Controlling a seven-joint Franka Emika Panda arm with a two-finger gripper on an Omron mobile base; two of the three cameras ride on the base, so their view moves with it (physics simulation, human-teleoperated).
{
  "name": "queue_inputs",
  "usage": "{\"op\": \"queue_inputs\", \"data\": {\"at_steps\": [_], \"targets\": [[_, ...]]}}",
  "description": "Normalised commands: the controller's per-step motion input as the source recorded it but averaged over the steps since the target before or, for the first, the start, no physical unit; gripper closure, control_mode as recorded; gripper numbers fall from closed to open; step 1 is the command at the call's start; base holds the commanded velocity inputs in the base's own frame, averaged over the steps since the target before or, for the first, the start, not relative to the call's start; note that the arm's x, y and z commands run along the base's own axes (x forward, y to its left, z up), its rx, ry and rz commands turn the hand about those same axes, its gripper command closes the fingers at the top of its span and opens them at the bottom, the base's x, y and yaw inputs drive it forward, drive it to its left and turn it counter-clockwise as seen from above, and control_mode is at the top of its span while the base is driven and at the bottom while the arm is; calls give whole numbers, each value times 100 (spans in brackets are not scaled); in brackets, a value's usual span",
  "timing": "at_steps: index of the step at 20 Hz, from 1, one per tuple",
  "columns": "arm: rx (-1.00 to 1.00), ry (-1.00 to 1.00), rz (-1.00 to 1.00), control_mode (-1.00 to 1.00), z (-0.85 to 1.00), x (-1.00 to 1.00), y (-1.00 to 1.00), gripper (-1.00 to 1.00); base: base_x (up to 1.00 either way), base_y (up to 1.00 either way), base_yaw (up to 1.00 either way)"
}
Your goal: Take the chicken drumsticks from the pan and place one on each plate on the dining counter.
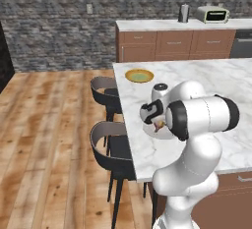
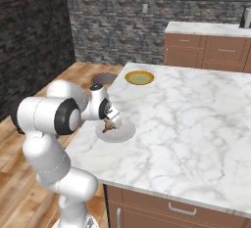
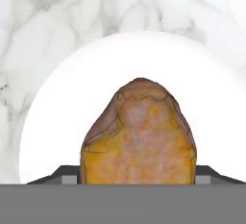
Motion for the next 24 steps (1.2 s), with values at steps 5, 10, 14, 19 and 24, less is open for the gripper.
{"op": "queue_inputs", "data": {"at_steps": [5, 10, 14, 19, 24], "targets": [[-3, 1, 0, -100, -25, 0, -2, -100, 0, 0, 0], [0, -15, -3, -100, 7, 1, -24, -100, 0, 0, 0], [1, -31, 0, -100, 25, 2, -39, -100, 0, 0, 0], [0, -35, 0, -100, 40, -6, -27, -100, 0, 0, 0], [0, -18, 0, -100, 100, -80, -3, -100, 0, 0, 0]]}}
